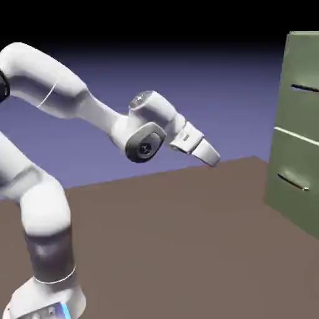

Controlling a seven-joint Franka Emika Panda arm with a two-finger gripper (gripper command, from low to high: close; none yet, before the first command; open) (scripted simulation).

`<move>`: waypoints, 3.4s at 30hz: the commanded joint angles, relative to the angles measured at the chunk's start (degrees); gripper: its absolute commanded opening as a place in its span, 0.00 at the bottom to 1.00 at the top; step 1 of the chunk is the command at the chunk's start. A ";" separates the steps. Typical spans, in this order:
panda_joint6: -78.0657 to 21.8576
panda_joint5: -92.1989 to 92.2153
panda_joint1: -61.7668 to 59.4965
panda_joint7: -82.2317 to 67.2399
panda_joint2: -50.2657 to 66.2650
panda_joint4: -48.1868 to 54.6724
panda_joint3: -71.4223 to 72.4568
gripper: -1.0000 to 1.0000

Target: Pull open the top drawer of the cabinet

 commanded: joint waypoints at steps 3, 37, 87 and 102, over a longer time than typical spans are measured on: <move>0.15 5.82 -6.23 0.35 -0.99 4.80 5.40 0.50; 1.87 71.70 -76.83 4.33 -12.26 59.15 66.55 0.50; 5.90 74.15 -151.62 57.38 -30.88 122.19 129.74 0.50; 10.76 71.75 -153.03 47.73 -25.91 118.82 143.02 0.00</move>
